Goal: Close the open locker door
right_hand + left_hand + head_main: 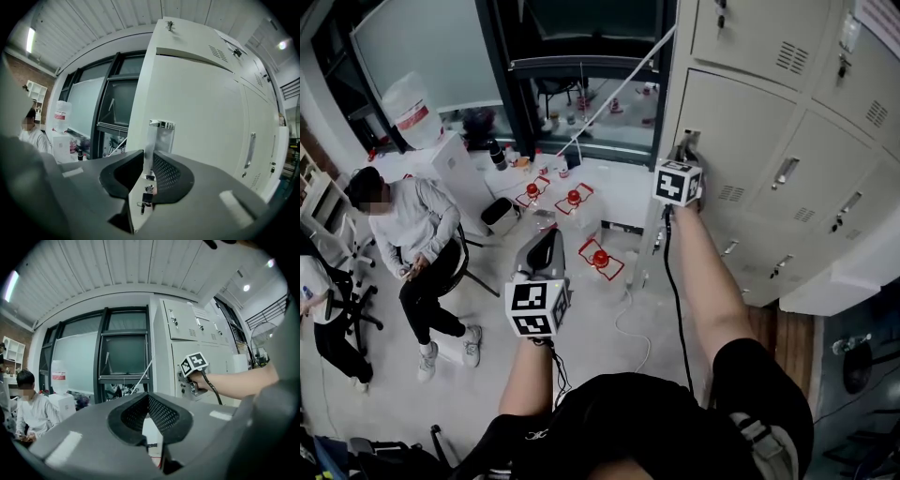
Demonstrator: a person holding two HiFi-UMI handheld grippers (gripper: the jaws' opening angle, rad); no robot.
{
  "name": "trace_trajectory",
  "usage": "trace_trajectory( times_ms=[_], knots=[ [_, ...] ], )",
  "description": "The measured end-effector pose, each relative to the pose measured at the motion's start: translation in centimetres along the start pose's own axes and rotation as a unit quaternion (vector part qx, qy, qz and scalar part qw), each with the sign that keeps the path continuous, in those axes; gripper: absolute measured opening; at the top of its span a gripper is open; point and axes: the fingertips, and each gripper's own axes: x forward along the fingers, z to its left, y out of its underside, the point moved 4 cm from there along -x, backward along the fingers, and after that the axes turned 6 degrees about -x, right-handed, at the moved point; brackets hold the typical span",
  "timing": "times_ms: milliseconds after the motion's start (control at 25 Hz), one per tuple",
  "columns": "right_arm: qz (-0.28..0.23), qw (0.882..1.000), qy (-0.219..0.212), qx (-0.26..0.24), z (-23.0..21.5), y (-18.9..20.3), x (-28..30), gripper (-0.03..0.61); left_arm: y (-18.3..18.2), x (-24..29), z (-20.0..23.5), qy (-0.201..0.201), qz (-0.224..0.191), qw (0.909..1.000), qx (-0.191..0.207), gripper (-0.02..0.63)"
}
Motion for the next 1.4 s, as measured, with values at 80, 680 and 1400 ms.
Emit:
trace_trajectory(
  times_ms=[80, 680, 1400],
  knots=[
    [-0.005, 1.000, 0.000, 0.002, 0.0, 0.0, 0.6, 0.074, 0.1, -0.1, 0.3, -0.004, 0.002, 1.0000, 0.005, 0.000],
    [-0.014, 1.000, -0.015, 0.012, -0.4, -0.2, 2.1, 0.074, 0.4, -1.8, 1.0, -0.021, 0.008, 0.9997, 0.010, 0.000],
    [-0.169, 0.981, -0.076, 0.054, -5.5, 0.8, -20.6, 0.012, 0.1, -0.5, -8.4, 0.048, -0.016, 0.9987, -0.007, 0.000]
  ],
)
